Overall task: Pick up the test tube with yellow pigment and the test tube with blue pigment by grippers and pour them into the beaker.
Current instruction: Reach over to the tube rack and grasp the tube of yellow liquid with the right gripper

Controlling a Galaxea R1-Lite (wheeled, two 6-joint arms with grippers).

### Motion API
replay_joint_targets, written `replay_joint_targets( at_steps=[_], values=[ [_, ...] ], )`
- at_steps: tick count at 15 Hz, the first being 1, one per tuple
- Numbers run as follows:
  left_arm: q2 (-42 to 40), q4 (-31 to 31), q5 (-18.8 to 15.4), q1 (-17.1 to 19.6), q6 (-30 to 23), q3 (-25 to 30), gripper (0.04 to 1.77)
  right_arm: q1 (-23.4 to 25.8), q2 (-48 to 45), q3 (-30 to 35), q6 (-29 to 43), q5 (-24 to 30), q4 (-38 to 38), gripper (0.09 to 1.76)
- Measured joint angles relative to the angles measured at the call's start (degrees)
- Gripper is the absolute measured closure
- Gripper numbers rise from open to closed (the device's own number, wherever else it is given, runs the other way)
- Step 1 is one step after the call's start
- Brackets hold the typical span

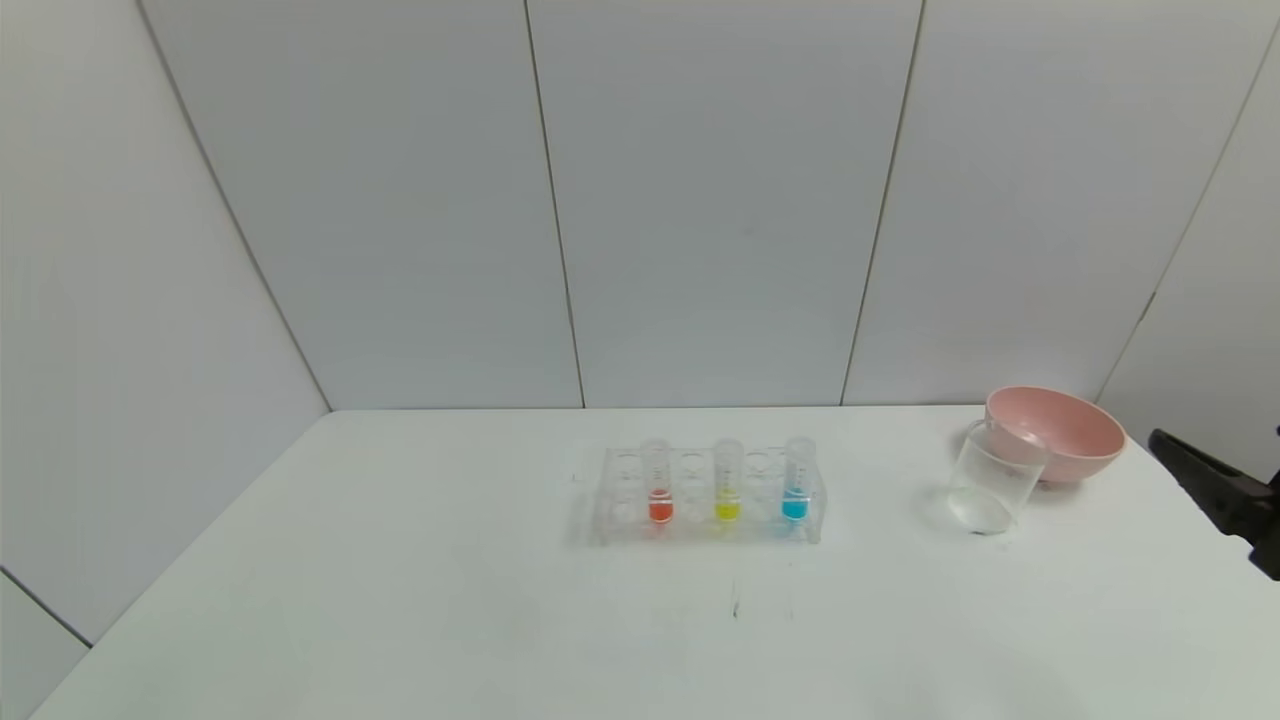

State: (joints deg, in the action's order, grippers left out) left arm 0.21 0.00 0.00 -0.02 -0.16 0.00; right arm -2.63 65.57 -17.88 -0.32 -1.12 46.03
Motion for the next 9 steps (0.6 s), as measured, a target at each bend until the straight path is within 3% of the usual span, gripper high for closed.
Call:
replay_joint_targets(
  at_steps=[2, 4, 9],
  values=[
    [0.00, 0.00, 0.00, 0.00, 0.00, 0.00, 0.05, -3.07, 4.83, 0.11, 0.32, -3.36, 2.63, 0.14],
    [0.00, 0.00, 0.00, 0.02, 0.00, 0.00, 0.05, -9.74, 8.09, 0.16, 2.52, -9.87, 3.91, 0.14],
    [0.00, 0.00, 0.00, 0.00, 0.00, 0.00, 0.05, -35.45, 14.19, -0.90, 10.69, -31.45, 4.77, 0.14]
  ],
)
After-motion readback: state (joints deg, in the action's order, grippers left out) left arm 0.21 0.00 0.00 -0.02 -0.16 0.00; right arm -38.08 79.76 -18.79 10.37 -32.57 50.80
